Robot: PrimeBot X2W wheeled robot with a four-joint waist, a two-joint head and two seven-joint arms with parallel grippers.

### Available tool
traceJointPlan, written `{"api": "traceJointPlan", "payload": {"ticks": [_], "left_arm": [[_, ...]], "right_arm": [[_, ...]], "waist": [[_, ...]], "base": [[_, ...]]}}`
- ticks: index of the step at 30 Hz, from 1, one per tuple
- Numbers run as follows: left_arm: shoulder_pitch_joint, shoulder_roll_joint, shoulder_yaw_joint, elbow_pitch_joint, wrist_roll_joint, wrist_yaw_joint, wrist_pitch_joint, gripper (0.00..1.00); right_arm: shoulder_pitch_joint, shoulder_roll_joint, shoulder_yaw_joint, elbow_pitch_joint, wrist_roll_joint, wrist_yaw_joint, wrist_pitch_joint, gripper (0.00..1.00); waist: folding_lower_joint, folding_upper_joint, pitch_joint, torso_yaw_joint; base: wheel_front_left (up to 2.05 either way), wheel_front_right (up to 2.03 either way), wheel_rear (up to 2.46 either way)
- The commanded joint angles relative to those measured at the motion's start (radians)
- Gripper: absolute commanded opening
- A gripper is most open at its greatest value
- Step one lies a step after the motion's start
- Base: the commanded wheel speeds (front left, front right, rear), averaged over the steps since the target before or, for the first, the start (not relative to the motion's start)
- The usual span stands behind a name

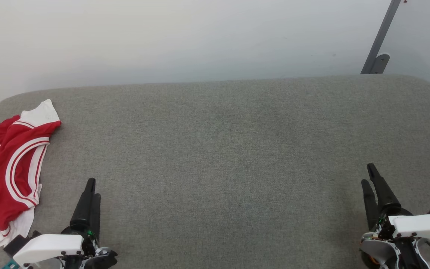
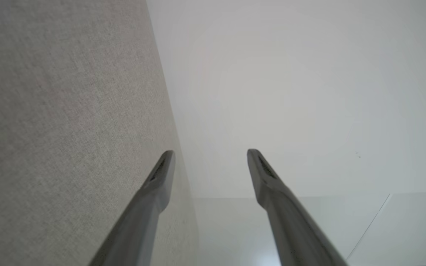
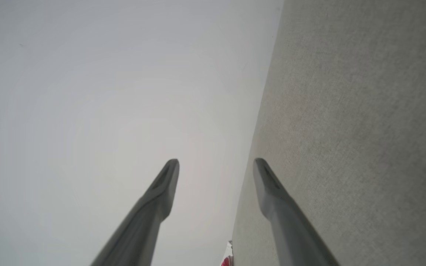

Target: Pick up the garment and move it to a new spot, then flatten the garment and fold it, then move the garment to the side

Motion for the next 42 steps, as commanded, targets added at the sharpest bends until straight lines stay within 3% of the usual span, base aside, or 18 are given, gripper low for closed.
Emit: {"api": "traceJointPlan", "payload": {"ticks": [1,23,42], "left_arm": [[-0.029,0.016,-0.007,-0.022,0.032,0.000,-0.015,1.00],[-0.017,0.013,-0.015,-0.059,0.502,0.000,-0.104,1.00],[-0.002,0.014,-0.031,-0.075,0.860,0.033,-0.170,1.00]], "right_arm": [[-0.037,-0.021,0.011,-0.019,-0.030,0.000,-0.017,1.00],[-0.090,-0.121,0.125,-0.010,-0.373,0.000,-0.126,1.00],[-0.120,-0.144,0.147,0.007,-0.796,0.000,-0.192,1.00]], "waist": [[0.0000,0.0000,0.001,0.000],[0.0000,0.0000,0.012,0.005],[0.0000,0.0000,0.025,0.002]], "base": [[0.00,0.00,0.00],[0.00,0.00,0.00],[0.00,0.00,0.00]]}}
